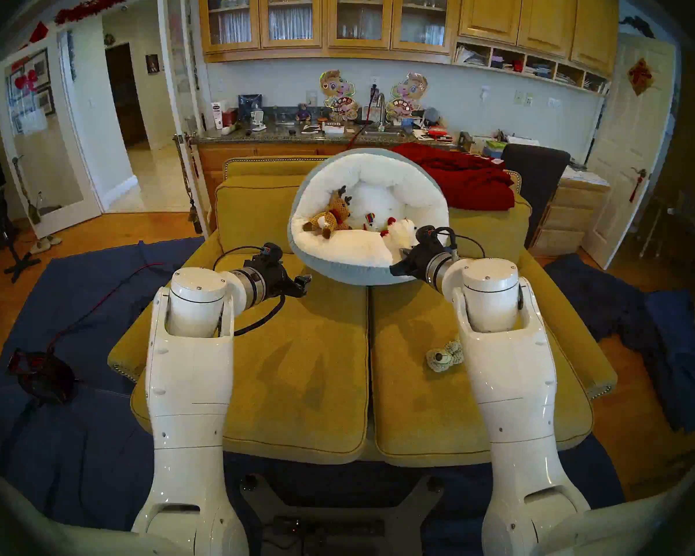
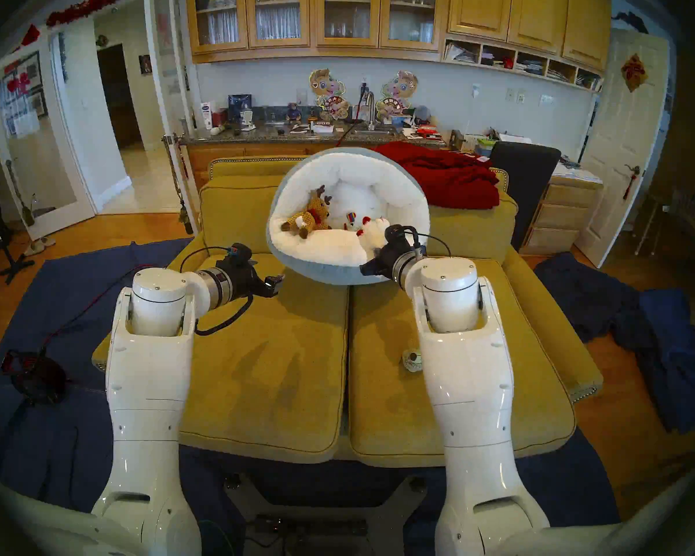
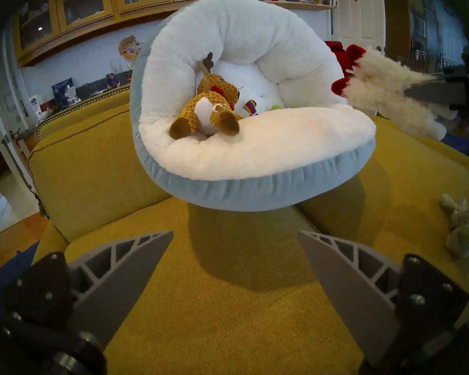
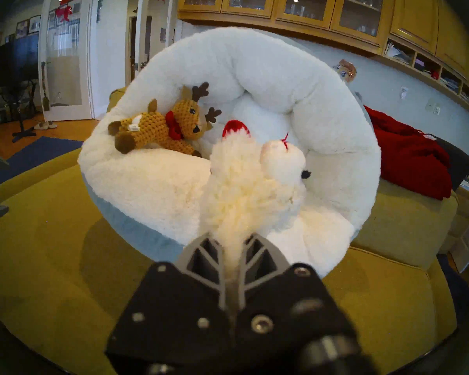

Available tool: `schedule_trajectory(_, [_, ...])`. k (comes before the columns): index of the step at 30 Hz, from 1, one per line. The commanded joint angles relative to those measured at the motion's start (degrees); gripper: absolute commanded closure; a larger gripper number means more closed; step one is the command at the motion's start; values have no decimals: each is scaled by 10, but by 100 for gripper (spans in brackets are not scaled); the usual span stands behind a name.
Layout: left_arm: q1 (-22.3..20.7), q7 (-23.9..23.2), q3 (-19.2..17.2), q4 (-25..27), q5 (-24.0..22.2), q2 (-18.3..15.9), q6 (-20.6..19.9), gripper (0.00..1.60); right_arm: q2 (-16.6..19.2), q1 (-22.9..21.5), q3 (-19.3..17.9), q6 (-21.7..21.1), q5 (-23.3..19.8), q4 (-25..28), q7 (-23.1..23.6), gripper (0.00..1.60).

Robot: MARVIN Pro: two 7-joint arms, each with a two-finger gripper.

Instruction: Put toys into dog bed

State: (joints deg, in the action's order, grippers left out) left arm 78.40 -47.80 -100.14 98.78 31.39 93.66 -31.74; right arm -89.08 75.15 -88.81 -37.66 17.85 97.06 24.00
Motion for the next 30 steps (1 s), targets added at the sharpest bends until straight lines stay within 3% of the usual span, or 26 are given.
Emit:
schedule_trajectory(1, [-16,1,1,12,-2,0,3,0,10,-63,-13,16,6,-17,-9,160])
schedule_trajectory(18, [-13,4,1,8,-2,0,3,0,22,-122,-16,32,18,-72,-16,160])
schedule_trajectory(19, [-13,4,1,8,-2,0,4,0,22,-159,-14,27,20,-95,-14,160])
schedule_trajectory(22, [-13,5,1,7,-2,0,4,0,21,-140,-12,35,21,-90,-16,160])
schedule_trajectory(23, [-13,5,1,7,-2,0,4,0,21,-171,-9,30,23,-111,-14,160])
schedule_trajectory(25, [-13,5,2,7,-2,0,4,0,20,-152,-6,38,23,-107,-16,160])
schedule_trajectory(26, [-13,6,2,7,-2,0,4,0,20,-190,-2,33,25,-132,-13,160])
schedule_trajectory(27, [-13,6,2,7,-2,0,4,0,19,-157,-1,42,25,-116,-17,160])
schedule_trajectory(30, [-13,6,2,7,-2,0,4,0,18,-172,3,42,26,-128,-16,160])
